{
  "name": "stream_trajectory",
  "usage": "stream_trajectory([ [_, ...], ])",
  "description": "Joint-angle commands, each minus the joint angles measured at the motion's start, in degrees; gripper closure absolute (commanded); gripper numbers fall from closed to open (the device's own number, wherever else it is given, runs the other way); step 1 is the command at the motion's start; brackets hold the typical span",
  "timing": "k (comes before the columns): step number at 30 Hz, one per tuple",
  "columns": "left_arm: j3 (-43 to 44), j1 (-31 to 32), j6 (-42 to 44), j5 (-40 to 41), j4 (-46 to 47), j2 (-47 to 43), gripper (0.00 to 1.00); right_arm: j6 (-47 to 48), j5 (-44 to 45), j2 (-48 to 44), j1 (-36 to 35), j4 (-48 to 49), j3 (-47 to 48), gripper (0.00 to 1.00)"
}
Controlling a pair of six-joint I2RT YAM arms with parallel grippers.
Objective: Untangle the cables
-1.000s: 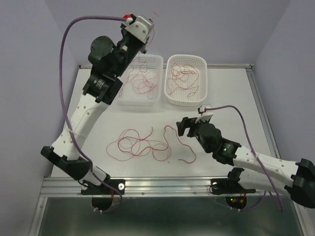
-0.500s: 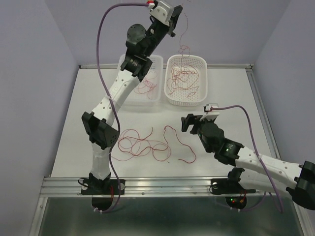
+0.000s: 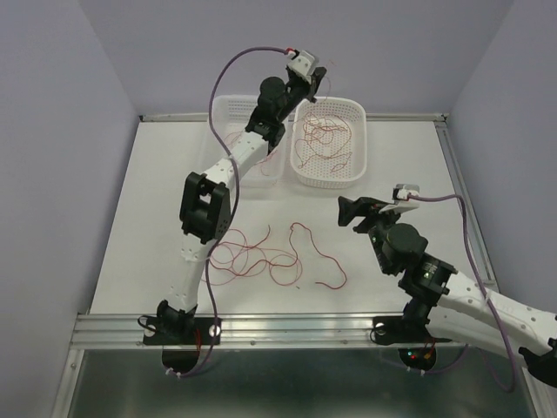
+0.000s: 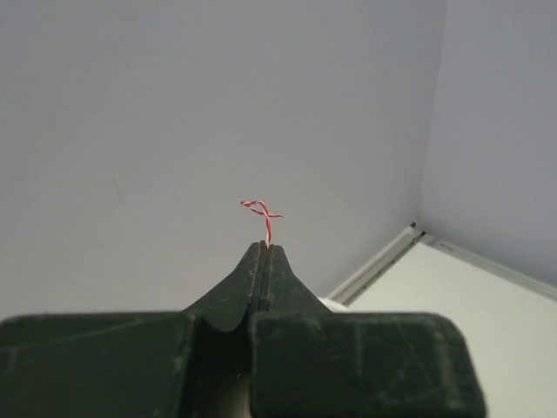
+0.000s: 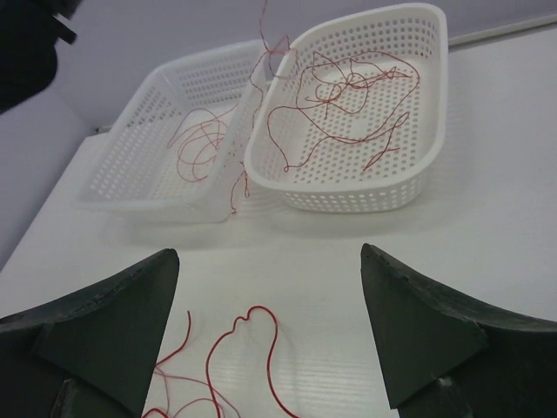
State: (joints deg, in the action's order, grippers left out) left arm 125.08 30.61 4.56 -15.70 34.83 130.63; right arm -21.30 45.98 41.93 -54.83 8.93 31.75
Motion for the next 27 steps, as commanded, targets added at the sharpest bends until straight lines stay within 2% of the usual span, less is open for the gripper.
stream_trajectory([
  [1,0.5,-0.5,-1.8,-1.9,6.5,1.6,1.00,1.1,3.0,-2.0,-0.2,-0.8,1.7,0.10],
  [7,2.5,-0.5,-0.9,-2.9,7.4,3.0,1.00,1.3,4.6,-2.6,-0.3,-0.8,0.9,0.10],
  [16,7.6,-0.4,4.5,-2.9,8.7,-4.4,1.00,2.3,4.7,-2.7,-0.3,-0.8,1.2,0.11],
  [27,5.7,2.0,13.1,-3.9,9.8,-13.2,1.00,2.0,3.7,-1.9,-0.2,-0.8,1.6,0.11],
])
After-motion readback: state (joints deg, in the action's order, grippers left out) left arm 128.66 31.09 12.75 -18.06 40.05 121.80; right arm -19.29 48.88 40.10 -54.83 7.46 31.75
